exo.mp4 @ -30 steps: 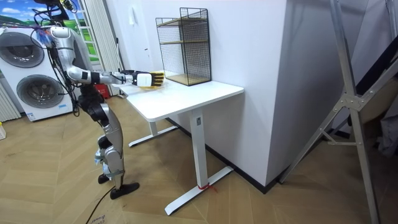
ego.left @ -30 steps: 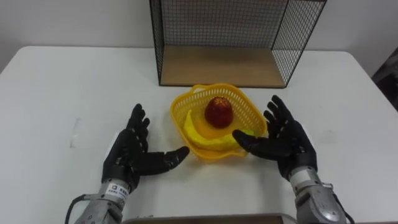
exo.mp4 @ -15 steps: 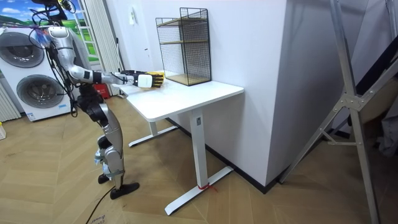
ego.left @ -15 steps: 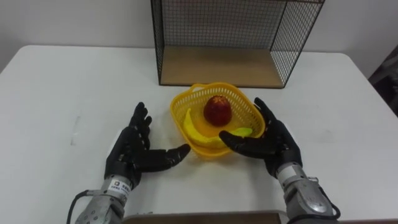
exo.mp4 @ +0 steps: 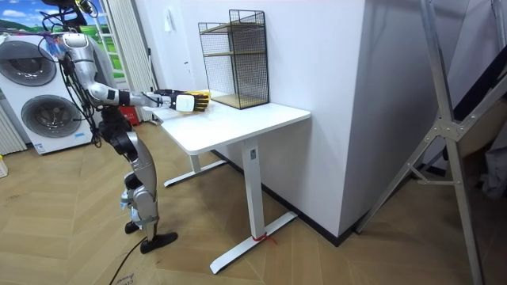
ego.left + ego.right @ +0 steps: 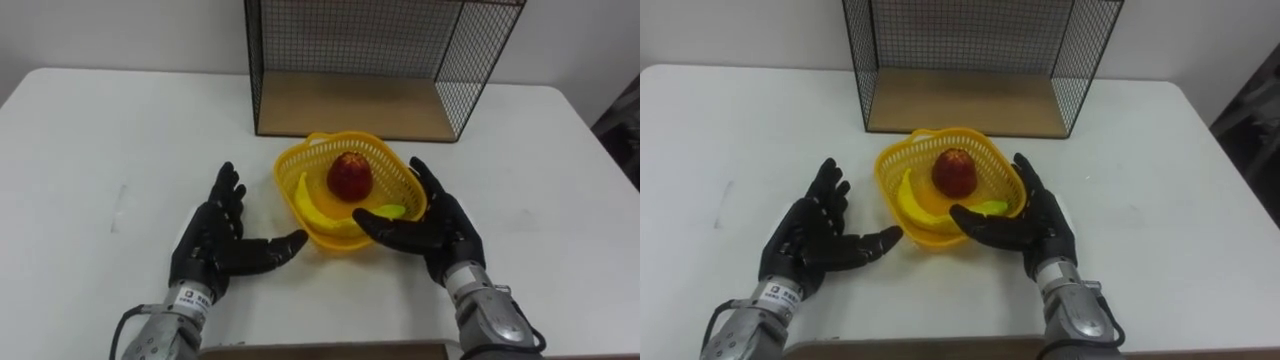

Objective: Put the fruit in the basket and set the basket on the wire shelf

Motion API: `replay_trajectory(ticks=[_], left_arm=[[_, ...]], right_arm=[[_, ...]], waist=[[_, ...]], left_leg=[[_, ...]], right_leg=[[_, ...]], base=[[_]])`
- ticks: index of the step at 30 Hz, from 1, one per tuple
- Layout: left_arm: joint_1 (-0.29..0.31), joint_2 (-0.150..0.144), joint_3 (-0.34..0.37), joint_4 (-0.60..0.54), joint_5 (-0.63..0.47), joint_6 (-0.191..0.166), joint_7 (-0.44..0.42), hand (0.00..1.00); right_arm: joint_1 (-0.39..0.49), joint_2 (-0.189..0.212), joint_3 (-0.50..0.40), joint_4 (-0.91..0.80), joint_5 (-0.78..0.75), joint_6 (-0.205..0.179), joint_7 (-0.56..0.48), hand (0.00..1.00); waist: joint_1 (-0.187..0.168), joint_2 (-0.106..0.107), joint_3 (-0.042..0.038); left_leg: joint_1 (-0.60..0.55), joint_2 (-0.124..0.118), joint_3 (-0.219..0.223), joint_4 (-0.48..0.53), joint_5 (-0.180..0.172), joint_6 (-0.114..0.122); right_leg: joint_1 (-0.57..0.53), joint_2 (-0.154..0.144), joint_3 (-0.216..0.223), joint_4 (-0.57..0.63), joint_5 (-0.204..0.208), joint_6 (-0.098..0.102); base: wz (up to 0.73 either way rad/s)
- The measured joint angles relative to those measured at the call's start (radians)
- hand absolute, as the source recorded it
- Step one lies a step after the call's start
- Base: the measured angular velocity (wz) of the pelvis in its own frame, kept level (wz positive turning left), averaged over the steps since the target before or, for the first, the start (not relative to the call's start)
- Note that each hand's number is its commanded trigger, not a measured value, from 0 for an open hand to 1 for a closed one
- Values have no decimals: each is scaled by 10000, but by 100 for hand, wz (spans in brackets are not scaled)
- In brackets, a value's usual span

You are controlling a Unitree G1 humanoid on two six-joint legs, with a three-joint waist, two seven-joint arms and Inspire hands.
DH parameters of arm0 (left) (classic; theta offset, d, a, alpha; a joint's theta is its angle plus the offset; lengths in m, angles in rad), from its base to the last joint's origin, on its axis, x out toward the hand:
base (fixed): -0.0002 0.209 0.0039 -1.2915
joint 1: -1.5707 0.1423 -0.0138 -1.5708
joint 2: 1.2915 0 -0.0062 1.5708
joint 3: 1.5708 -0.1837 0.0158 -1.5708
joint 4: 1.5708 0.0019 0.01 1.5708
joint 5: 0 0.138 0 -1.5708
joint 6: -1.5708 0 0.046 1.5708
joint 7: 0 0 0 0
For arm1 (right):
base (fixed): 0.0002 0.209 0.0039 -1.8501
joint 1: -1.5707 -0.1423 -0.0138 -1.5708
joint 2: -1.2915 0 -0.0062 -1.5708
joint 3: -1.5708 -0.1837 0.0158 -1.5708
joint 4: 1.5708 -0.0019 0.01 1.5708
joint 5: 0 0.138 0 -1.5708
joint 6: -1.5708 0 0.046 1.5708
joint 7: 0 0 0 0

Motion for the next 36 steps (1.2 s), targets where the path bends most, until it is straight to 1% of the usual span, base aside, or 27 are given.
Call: replay_trajectory(ticks=[2, 3, 6, 9, 10, 11, 13, 14, 18, 19, 23, 29, 36], left_arm=[[0, 0, -76, -144, -159, 162, -78, 0], [0, 0, -124, -174, -209, 182, -129, 0], [-9, 0, -416, -242, -340, 209, -362, 0], [-180, -1, -931, -242, -338, 337, -619, 0], [-272, -1, -1137, -241, -340, 416, -708, 0], [-366, -38, -1240, -241, -341, 450, -734, 0], [-503, -31, -1230, -241, -348, 487, -761, 0], [-588, -32, -1238, -241, -348, 513, -793, 0], [-617, -33, -1237, -242, -519, 555, -869, 0], [-617, -34, -1237, -242, -746, 561, -887, 0], [-626, -40, -1255, -242, -958, 562, -946, 0], [-637, -40, -1255, -292, -1120, 562, -946, 0], [-636, -41, -1254, -297, -1134, 561, -946, 0]], right_arm=[[-9, 19, -4, 2, 2, 0, -1, 0], [-16, 19, -8, 4, 0, 0, -3, 0], [-258, 41, -13, 242, 1, -1, -6, 0], [-389, 78, -13, 334, 2, -1, -15, 0], [-500, 146, -10, 470, 8, -12, -17, 0], [-590, 186, -27, 597, 57, -110, -59, 0], [-626, 161, -29, 689, 76, -163, -103, 0], [-631, 155, -29, 691, 76, -165, -138, 0], [-633, 155, -27, 692, 80, -204, -192, 0], [-633, 157, -22, 692, 84, -204, -192, 0], [-632, 166, -12, 694, 110, -210, -192, 0], [-632, 161, -12, 694, 109, -214, -195, 0], [-629, 99, -6, 694, 81, -214, -249, 0]], waist=[[-29, -2, 0], [-46, -2, 0], [-247, 0, 1], [-414, 14, 10], [-487, 45, 29], [-528, 83, 54], [-563, 134, 78], [-564, 165, 77], [-613, 242, 78], [-618, 245, 77], [-622, 242, 77], [-713, 238, 73], [-690, 202, 53]], left_leg=[[-11, 1, 0, 6, 0, 0], [-14, 1, -1, 9, 0, 0], [-28, 2, 0, 21, 0, 0], [-33, 7, 8, 26, 0, 0], [-41, 8, 9, 41, -1, 0], [-39, 8, 28, 48, -1, 0], [-32, 12, 44, 46, -1, 0], [-28, 17, 48, 37, -1, -1], [-10, 24, 59, 17, -1, -1], [9, 24, 65, -1, 0, -2], [28, 24, 120, -11, 0, -1], [32, 27, 119, -49, 0, -1], [88, 27, 176, -61, 1, -1]], right_leg=[[-2, 2, 0, -1, 0, 0], [-4, 2, 1, -1, 0, 0], [-11, 5, 8, 0, 1, -1], [-13, 9, 7, 2, 3, -3], [-13, 9, 11, 2, 6, -4], [-15, 9, 25, 2, 9, -7], [-16, 14, 34, 3, 11, -11], [-19, 19, 37, 2, 12, -12], [-20, 25, 37, 3, 13, -13], [-17, 25, 41, 5, 13, -13], [-24, 25, 92, 6, 12, -13], [-45, 33, 92, 7, 12, -13], [-29, 39, 160, 7, 12, -13]], base=[[0], [0], [0], [0], [0], [0], [-2], [0], [0], [0], [-3], [0], [-2]])
